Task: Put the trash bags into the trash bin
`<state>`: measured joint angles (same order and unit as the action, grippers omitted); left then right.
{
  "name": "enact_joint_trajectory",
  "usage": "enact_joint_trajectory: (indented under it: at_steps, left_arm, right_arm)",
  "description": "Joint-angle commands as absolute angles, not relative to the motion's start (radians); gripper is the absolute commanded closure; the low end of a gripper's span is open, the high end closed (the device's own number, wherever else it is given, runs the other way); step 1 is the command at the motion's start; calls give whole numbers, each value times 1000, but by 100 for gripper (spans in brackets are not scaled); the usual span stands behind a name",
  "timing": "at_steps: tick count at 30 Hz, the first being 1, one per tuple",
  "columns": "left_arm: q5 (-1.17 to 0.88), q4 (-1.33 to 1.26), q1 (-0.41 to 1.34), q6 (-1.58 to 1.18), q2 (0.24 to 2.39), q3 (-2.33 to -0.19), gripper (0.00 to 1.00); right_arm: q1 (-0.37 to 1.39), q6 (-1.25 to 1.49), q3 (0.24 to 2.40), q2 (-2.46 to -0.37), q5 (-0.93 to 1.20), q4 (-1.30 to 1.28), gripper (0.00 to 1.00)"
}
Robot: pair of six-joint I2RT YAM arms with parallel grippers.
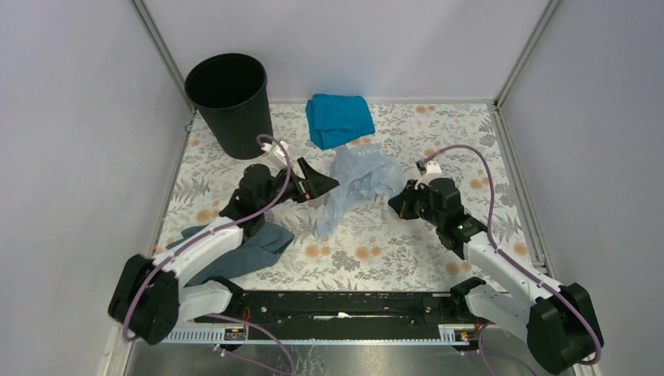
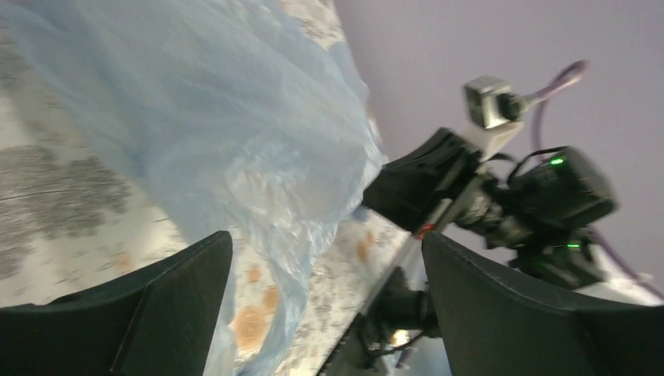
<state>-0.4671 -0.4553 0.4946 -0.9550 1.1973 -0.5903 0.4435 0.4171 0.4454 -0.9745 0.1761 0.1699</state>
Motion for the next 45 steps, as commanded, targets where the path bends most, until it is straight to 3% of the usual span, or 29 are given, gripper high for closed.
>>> enact_joint_trajectory:
  at_steps: [1,8,17,25,31,34,36,38,43,45]
  left_arm:
    - [-268,-15,514,-676,1085,-649,4]
    - [114,231,802,-629,1061,-717,1]
    - [452,277,1215,-717,1262,-797,4]
    - [563,345,1269,-733,1590,-970,1]
    - [637,352,1262,-719,1691,-1028,4]
    - [630,345,1245,-707,1707,-1032,18]
    - [625,334,1239,-704,1681,-1019,44]
    - [594,309,1226,-701,1622,-986,61]
    - [237,224,1061,-688,1441,-873,86]
    - [98,201,968,-686,1384,-841,91]
  right_arm:
    - [448,399,591,-1037,168,11,100]
    - [447,440,697,-1066,192,-96,100]
    - [447,450,758,-1098,186,-165,100]
    - [448,449,741,-1063,192,-165,100]
    - [448,436,727,-1032,182,-187,100]
    - [447,427,716,-1020,178,-201,100]
    - [447,422,706,-1014,163,-215,100]
    - [448,406,705,-1010,135,-265,100]
    - [448,378,682,-994,49,-361,100]
    - [447,378,668,-1004,31,-372,100]
